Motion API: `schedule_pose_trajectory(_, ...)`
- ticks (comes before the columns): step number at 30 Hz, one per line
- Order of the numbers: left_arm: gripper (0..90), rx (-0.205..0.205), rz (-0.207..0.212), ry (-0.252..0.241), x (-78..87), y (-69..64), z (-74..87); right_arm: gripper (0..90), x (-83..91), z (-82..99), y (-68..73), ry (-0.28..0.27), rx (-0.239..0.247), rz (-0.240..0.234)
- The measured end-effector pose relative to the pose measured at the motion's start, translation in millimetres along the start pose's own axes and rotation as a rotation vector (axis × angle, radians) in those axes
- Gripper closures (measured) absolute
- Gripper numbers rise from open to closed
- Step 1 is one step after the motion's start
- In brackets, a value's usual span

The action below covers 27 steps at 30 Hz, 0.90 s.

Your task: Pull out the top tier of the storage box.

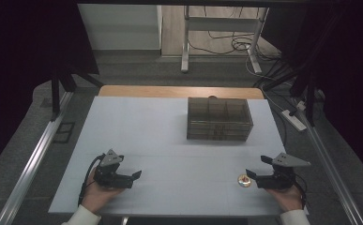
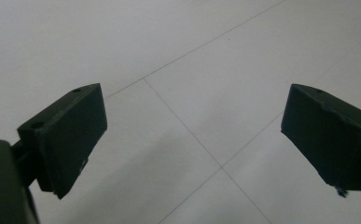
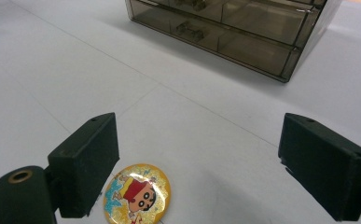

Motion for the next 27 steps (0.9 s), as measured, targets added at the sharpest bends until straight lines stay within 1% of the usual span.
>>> schedule_pose_trajectory(6,6.3,0.006,-0.008,-0.001,1.8,2.3,2.2,12.1,-0.4,-0.3,-4.5,-0.006,-0.01,0.009)
schedule_pose_trajectory(10,6.4,0.004,-0.011,-0.005,2.4,3.0,1.5,12.1,-0.6,-1.2,-4.6,-0.014,-0.017,0.01)
schedule_pose_trajectory(12,6.5,-0.007,-0.006,-0.007,1.2,1.7,0.1,12.1,-1.2,0.3,-5.2,-0.008,-0.019,0.016)
schedule_pose_trajectory(16,6.5,-0.008,0.0,-0.004,-0.5,0.9,0.5,12.4,-2.6,1.7,-5.6,-0.001,-0.018,0.017)
schedule_pose_trajectory(21,6.5,-0.012,-0.007,-0.012,-0.2,1.5,-2.0,12.4,-2.2,1.6,-5.3,-0.01,-0.027,0.016)
schedule_pose_trajectory(22,6.5,-0.013,-0.009,-0.013,-0.4,1.8,-2.2,12.4,-2.4,0.3,-5.0,-0.019,-0.041,0.009)
schedule_pose_trajectory(23,6.5,-0.01,-0.008,-0.013,-1.3,2.3,-2.3,12.4,-2.6,-0.5,-4.8,-0.023,-0.044,0.008)
schedule_pose_trajectory(27,6.5,-0.009,-0.005,-0.011,-3.0,2.7,-2.2,12.4,-3.2,-1.4,-4.0,-0.024,-0.042,0.013)
Point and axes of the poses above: each handheld gripper's, and its own axes: x roughly backward along the jaws, z roughly out of its underside, y roughly to its left, the point moved 10 cm from there along -x, roughly forward along the jaws, and after that the axes turned 3 degrees about -x, right-handed, at the moved point
